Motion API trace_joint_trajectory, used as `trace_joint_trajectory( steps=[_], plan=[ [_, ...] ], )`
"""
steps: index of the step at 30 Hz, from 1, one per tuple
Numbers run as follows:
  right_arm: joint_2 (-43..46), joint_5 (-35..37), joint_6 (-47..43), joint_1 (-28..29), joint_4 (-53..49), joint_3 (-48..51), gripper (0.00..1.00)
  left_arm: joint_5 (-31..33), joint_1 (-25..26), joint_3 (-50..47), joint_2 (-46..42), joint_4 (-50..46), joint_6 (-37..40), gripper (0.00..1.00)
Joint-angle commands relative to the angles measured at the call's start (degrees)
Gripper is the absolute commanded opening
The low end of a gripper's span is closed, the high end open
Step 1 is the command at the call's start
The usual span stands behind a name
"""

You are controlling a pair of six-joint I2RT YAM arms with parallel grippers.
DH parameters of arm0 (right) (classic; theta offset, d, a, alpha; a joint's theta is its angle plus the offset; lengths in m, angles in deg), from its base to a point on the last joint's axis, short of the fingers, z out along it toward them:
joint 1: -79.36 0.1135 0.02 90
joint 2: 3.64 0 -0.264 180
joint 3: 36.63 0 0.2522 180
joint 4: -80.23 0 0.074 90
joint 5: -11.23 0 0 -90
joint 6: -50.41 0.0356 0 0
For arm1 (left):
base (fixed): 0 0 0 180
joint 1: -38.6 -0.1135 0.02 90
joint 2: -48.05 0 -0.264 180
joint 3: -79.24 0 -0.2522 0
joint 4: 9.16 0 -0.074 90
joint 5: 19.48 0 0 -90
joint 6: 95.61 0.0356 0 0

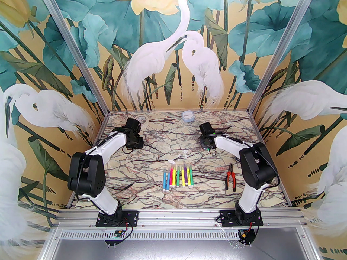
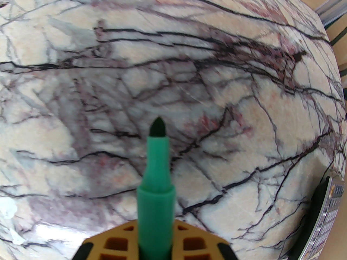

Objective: Open the pen caps

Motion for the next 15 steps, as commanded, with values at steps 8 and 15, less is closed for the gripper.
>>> trace_joint_trajectory(
  steps=[8,15],
  plan=[
    [-3.8,-2.2,1.8,-1.4,-0.9,-2.3,0.02,1.3,-0.1,3.0,7.7,0.6,1.0,0.0],
    [-5.4,-4.2,2.6,-2.3,-1.2,-2.8,0.08,0.7,-0.1,4.4,12.0,0.1,1.4,0.02]
  ],
)
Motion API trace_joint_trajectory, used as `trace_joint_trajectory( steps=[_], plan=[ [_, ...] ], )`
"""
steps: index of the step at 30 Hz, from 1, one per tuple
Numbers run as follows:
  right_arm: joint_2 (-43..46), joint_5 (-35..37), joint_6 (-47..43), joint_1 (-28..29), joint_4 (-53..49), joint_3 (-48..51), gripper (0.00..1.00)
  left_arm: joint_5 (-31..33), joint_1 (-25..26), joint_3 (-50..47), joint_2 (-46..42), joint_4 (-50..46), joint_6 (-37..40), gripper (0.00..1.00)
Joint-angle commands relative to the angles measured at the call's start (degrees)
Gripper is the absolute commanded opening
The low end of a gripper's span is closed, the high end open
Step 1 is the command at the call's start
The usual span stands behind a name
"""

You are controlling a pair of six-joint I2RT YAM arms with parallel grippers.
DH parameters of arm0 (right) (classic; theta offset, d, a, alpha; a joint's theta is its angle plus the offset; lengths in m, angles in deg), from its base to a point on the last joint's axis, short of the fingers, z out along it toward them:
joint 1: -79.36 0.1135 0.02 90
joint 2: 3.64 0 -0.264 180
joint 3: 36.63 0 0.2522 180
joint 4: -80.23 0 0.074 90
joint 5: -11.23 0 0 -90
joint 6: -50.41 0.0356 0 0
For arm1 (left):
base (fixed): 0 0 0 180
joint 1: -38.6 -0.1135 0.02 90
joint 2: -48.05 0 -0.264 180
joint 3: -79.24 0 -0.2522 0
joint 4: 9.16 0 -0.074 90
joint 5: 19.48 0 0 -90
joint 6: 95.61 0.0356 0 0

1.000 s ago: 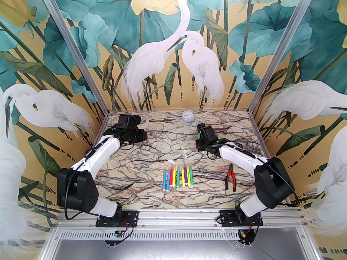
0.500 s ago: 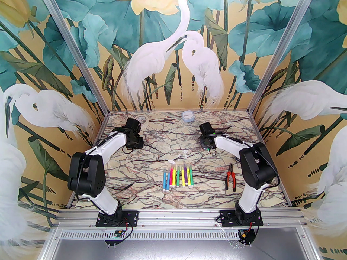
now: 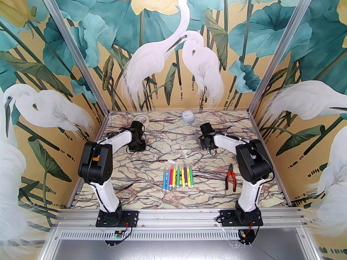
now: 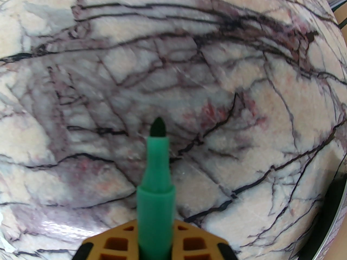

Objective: Open the pen caps

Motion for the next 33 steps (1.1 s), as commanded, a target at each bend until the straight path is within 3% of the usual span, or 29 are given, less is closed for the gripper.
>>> trace_joint_trajectory(
  steps=[1,13,33],
  plan=[
    [-1.2,-1.6,1.2,-0.4,-0.5,-1.6,0.09,0.4,-0.1,1.2,2.0,0.0,1.2,0.03],
    [-2.8,-2.5,1.5,-0.5,-1.6,-2.3,0.22,-0.4,-0.1,0.0,4.3,0.8,1.0,0.18],
    [-0.3,-2.3,1.1,-0.5,-2.1,-1.3,0.3,-1.4,-0.1,-0.3,3.5,1.1,1.2,0.39]
  ],
)
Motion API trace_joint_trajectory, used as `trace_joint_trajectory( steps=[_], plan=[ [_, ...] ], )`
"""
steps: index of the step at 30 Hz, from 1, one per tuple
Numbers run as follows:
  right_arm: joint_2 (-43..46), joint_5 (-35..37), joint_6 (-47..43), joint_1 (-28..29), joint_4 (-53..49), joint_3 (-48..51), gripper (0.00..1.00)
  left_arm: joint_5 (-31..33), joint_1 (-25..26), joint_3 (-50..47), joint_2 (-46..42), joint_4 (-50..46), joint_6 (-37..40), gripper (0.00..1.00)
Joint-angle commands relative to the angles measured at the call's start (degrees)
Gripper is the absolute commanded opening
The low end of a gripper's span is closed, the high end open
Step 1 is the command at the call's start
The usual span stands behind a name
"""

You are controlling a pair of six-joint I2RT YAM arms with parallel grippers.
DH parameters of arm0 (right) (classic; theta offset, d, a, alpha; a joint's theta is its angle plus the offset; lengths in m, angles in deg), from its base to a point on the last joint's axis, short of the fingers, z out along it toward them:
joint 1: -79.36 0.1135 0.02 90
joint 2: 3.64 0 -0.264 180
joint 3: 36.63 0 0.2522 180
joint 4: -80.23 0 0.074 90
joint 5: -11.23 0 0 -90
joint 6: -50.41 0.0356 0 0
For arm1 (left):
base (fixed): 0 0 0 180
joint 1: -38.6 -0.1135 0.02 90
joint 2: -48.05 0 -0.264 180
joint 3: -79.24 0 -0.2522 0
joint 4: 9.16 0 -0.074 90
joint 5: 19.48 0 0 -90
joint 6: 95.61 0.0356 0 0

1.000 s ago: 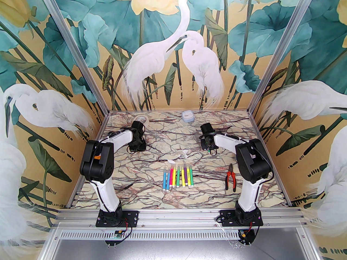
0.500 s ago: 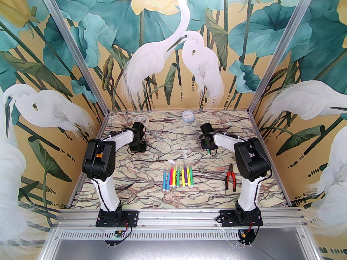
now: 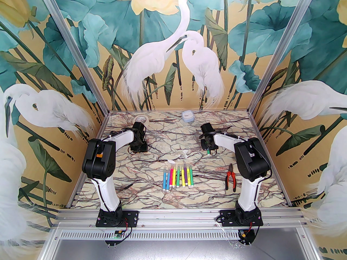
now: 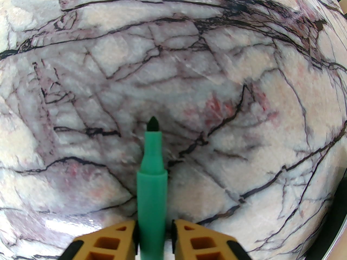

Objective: Open the pen caps

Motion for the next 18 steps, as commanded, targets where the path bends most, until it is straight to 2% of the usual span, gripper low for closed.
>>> trace_joint_trajectory(
  steps=[1,6,12,18],
  plan=[
    [1.9,-0.5,0.4,-0.1,-1.5,-0.3,0.3,0.5,-0.2,-0.5,1.0,0.6,0.4,0.4],
    [4.3,-0.3,-0.3,0.0,-1.8,0.2,0.35,0.6,-0.2,-0.3,-0.3,0.2,0.4,0.43],
    [9.7,-0.6,-1.7,0.0,-1.4,1.7,0.46,-0.6,-0.2,-1.2,-5.3,1.0,0.2,0.54],
    [16.3,-3.8,-2.5,0.3,-1.3,3.5,0.53,-5.1,-0.2,-1.7,-11.9,2.0,0.7,0.58]
  ],
)
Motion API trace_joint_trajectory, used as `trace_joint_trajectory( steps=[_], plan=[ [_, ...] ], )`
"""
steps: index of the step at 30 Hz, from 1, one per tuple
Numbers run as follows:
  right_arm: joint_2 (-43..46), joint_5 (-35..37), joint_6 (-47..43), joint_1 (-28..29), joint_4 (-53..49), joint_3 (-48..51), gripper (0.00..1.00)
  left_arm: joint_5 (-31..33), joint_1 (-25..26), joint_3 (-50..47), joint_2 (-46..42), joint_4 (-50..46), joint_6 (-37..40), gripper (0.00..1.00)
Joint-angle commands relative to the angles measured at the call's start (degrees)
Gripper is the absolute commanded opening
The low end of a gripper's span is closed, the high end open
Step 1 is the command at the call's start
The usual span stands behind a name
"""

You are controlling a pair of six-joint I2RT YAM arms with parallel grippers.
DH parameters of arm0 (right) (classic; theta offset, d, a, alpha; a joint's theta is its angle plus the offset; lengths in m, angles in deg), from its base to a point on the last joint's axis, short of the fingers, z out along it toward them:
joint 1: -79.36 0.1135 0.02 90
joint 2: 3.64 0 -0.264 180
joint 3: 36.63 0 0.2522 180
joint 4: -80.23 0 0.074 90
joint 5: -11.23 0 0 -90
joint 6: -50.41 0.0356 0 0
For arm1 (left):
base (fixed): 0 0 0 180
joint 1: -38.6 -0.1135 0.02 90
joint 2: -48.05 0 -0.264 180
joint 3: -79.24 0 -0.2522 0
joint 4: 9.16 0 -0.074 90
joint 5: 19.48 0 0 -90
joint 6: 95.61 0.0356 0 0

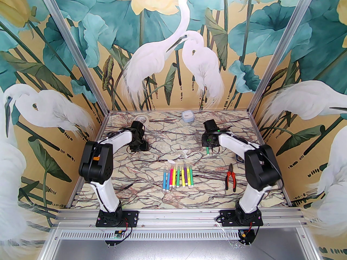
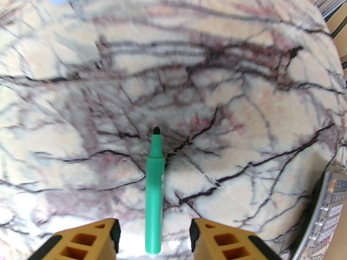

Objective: Open the pen caps

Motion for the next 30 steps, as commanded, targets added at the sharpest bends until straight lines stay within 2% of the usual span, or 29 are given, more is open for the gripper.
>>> trace_joint_trajectory(
  steps=[1,5,10,12,22,30],
  plan=[
    [4.2,-3.4,-1.0,0.6,0.2,1.8,0.54,-3.5,-0.2,-0.6,-5.5,1.4,0.3,0.59],
    [7.6,-8.0,-1.9,1.4,0.8,3.1,0.58,-9.0,-0.2,-3.7,-12.0,5.5,0.3,0.63],
    [11.0,-10.4,-2.6,3.1,-1.1,4.1,0.59,-18.8,-0.2,-11.5,-21.1,17.3,-1.6,0.75],
    [12.4,-11.2,-2.4,4.3,-1.9,4.9,0.6,-21.3,-0.2,-13.6,-23.3,20.5,-2.1,0.76],
    [16.0,-13.5,-1.8,12.7,-4.7,9.5,0.61,-28.4,-0.2,-21.5,-28.0,33.4,-5.1,0.85],
    [15.5,-15.3,2.4,16.7,-5.7,12.2,0.58,-29.0,-0.2,-23.8,-29.3,38.5,-7.3,0.89]
  ],
)
